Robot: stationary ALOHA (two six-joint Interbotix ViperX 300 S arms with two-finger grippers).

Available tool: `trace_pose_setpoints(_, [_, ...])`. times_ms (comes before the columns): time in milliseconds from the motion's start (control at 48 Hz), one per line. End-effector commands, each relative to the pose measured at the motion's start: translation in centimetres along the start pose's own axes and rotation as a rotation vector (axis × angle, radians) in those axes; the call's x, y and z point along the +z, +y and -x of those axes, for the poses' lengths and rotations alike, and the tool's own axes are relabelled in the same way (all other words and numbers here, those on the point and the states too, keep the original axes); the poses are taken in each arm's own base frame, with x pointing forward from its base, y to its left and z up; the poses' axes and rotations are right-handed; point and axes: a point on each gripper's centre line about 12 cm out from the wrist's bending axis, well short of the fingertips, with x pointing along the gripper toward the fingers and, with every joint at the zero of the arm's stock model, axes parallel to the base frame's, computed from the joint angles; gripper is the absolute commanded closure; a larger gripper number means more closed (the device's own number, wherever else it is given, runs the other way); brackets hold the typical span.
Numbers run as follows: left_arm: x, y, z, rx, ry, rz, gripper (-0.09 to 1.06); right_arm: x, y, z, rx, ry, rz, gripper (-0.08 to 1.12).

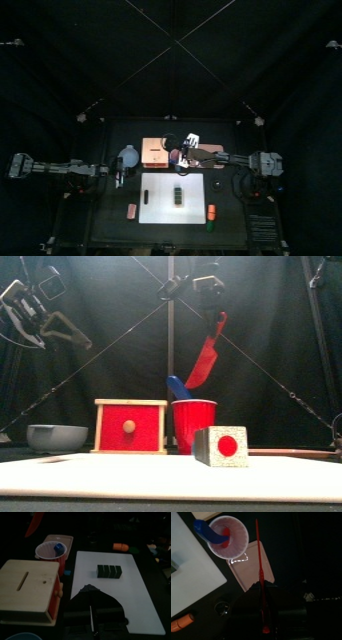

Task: Place sushi on board then cut the sushi with the knife then place the pieces on the plate
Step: Grasp knife edge with left hand

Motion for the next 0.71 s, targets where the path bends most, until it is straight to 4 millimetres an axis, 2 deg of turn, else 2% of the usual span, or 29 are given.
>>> trace_pose_setpoints(21, [1.6, 0.0, 0.2, 0.002, -0.061, -0.001, 0.98, -1.7, -1.2, 3.1, 0.001, -0.08, -0.015, 0.64])
trace_pose_setpoints(312, [3.4, 0.0, 0.5, 0.001, -0.149, -0.003, 0.98, -5.4, -0.5, 7.0, -0.039, -0.248, -0.017, 0.64])
trace_pose_setpoints(562, [4.8, -0.1, 0.7, -0.001, -0.241, -0.004, 0.98, -8.4, 0.6, 6.9, 0.029, -0.379, -0.056, 0.64])
trace_pose_setpoints(708, [5.7, -0.2, 0.8, -0.008, -0.293, -0.006, 0.98, -10.1, 1.4, 7.3, 0.155, -0.549, -0.105, 0.64])
